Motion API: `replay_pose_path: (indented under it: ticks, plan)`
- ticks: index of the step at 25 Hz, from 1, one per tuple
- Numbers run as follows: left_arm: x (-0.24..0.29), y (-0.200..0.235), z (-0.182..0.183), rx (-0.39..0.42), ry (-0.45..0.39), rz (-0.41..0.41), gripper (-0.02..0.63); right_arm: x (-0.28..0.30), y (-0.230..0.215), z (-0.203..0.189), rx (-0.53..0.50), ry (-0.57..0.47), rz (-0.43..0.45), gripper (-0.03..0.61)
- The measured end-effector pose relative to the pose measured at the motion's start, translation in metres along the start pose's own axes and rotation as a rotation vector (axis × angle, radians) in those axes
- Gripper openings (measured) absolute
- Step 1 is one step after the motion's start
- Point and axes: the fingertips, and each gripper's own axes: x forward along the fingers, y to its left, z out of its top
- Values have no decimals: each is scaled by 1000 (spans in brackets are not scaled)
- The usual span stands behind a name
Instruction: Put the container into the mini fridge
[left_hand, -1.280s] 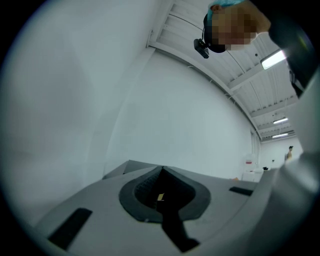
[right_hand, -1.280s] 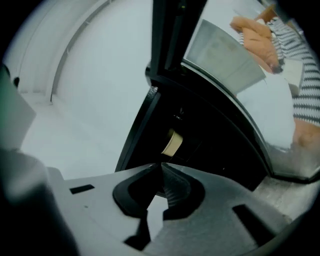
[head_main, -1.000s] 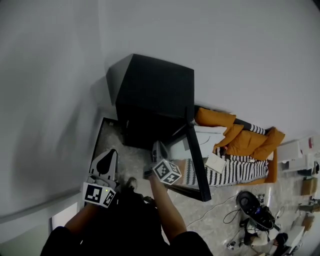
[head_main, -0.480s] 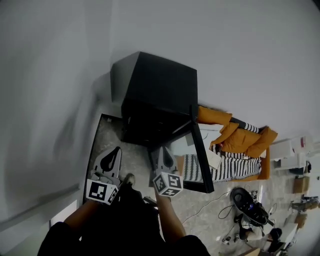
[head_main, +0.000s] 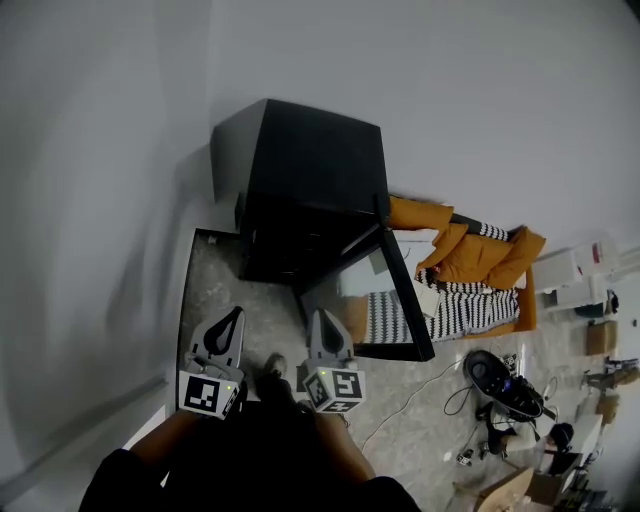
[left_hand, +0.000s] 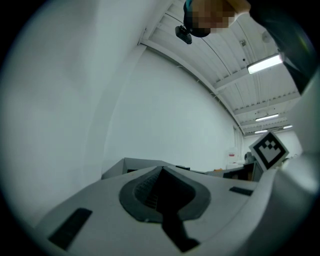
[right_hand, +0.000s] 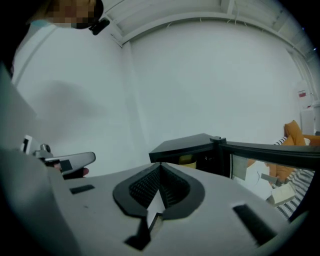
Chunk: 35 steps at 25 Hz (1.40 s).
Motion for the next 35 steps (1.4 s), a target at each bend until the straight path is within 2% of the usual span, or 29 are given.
replay_pose_path:
  ticks: [11,15,20,24,35]
  plan:
    - [-11,-37,-9,21,9,42,5,-32,0,-6,39,13,69,2]
    - [-13,-54,-8,51,-17,63,5,-46,-3,-6,38,16,108,2]
    - [-14,-73,-13,39,21,77,5,-58,-9,0,33,4,145,2]
    - [-10,-79,-6,48,-21,89,5,-64,-17,4,31,-5,154,3]
    - [-6,-92,-12,68,-18,84,5,-68,-27,4,33,-23,165,2]
